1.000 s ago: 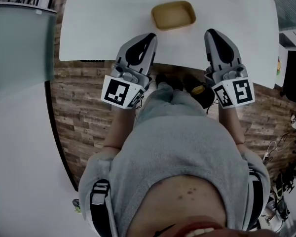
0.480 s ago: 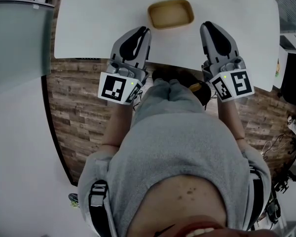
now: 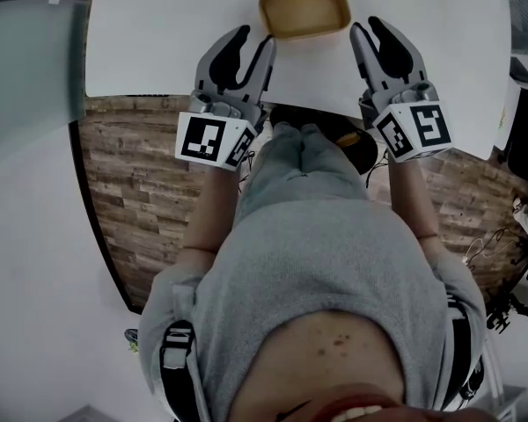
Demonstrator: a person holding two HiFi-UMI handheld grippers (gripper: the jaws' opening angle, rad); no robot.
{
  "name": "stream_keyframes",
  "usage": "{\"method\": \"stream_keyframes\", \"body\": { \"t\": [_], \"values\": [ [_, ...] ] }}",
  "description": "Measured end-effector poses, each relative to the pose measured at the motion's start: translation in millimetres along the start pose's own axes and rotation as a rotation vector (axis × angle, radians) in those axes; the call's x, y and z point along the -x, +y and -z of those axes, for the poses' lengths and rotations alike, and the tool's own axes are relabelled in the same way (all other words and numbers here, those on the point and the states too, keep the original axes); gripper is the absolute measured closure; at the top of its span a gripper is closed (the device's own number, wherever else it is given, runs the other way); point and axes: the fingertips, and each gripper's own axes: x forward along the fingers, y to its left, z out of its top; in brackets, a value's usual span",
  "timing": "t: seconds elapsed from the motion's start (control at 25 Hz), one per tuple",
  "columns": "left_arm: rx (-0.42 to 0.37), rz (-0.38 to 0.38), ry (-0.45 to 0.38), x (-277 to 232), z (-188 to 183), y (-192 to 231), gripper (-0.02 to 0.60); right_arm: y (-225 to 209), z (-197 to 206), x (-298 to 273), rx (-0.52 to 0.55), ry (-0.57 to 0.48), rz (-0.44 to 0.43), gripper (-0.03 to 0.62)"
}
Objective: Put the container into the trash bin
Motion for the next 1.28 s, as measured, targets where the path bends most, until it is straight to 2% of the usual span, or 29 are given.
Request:
{"method": "stream_keyframes", "body": {
  "t": [0.52, 0.96, 1.28],
  "values": [
    [0.065, -0.081, 0.11, -21.5, 53.7, 29.2, 0.457, -31.5, 45.4, -32.4, -0.036, 0.103, 0.058, 0.431],
    [0.122, -0.113, 0.161, -36.3, 80.1, 46.2, 0.457, -50.1, 74.8, -49.8, -0.069, 0.173, 0.107, 0.43],
    [0.148, -0.122, 0.228, -44.8, 99.3, 50.9, 0.458, -58.1, 93.8, -56.8, -0.084, 0.227, 0.127, 0.43]
  ]
}}
